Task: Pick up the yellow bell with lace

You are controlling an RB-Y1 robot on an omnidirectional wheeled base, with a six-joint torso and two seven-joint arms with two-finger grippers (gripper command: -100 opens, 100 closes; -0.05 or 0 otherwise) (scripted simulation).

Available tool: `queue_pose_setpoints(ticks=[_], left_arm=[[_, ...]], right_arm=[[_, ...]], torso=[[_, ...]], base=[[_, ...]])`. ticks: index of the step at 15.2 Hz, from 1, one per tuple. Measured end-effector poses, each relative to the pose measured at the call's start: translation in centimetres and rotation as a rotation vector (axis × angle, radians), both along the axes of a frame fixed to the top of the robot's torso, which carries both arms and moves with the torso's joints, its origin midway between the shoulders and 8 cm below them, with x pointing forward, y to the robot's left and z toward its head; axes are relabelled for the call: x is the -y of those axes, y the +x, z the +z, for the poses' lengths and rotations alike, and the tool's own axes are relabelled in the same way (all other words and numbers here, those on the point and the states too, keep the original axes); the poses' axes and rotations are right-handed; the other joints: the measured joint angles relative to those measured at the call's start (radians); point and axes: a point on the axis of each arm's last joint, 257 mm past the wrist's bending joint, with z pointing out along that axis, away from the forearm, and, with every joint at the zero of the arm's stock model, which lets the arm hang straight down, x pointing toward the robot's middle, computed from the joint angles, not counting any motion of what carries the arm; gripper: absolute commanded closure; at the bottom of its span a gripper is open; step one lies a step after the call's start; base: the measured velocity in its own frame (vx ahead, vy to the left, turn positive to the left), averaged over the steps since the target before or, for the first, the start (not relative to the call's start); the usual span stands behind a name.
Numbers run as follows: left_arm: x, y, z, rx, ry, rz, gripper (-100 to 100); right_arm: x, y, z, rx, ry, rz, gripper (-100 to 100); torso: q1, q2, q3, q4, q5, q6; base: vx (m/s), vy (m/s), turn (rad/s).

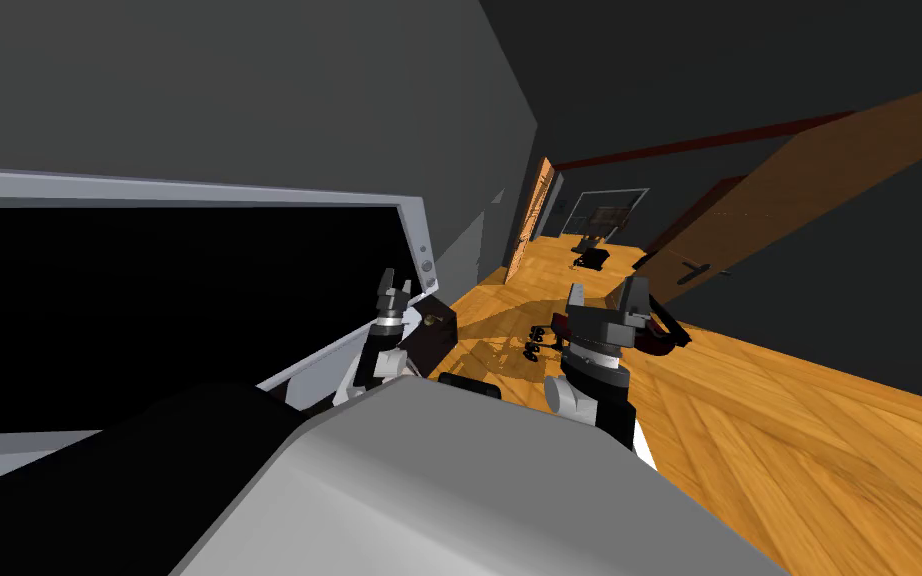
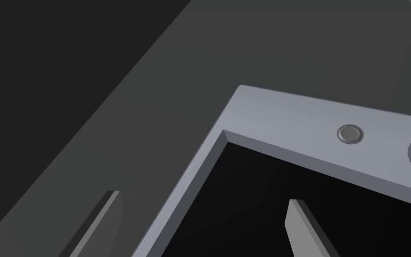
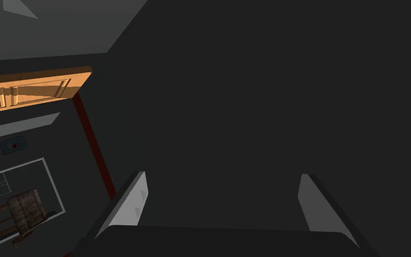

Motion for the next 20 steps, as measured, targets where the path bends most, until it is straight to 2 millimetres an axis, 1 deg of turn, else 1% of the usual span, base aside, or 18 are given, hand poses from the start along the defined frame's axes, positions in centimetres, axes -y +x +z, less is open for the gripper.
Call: queue_pose_setpoints(ticks=[4, 7, 12, 14, 16, 20], left_arm=[[0.4, 1.2, -1.1, -0.043, 0.033, -0.025, -100], [0.4, 2.5, -2.8, -0.097, 0.046, -0.039, -100], [-0.1, 4.6, -6.4, -0.200, 0.049, -0.048, -100], [-0.4, 5.7, -8.8, -0.258, 0.045, -0.048, -100], [-0.6, 6.6, -10.1, -0.297, 0.042, -0.049, -100], [-1.1, 8.2, -13.6, -0.395, 0.029, -0.044, -100]], right_arm=[[0.0, 0.0, 0.0, 0.000, 0.000, 0.000, 0], [0.0, 0.0, 0.0, 0.000, 0.000, 0.000, 0], [0.0, 0.0, 0.0, 0.000, 0.000, 0.000, 0], [0.0, 0.0, 0.0, 0.000, 0.000, 0.000, 0], [0.0, 0.0, 0.0, 0.000, 0.000, 0.000, 0], [0.0, 0.0, 0.0, 0.000, 0.000, 0.000, 0]], torso=[[0.001, -0.001, -0.001, 0.000, 0.000, 0.000], [0.001, -0.001, -0.001, 0.000, 0.000, 0.000], [0.001, -0.002, -0.001, 0.000, 0.000, 0.000], [0.001, -0.002, -0.001, -0.001, 0.000, 0.000], [0.001, -0.002, -0.001, -0.001, 0.000, 0.000], [0.001, -0.002, -0.001, -0.001, 0.000, 0.000]], base=[[0.011, 0.005, -0.050], [0.015, 0.011, -0.079], [0.018, 0.008, -0.074], [0.022, 0.012, -0.089], [0.019, 0.011, -0.082], [0.020, 0.011, -0.083]])
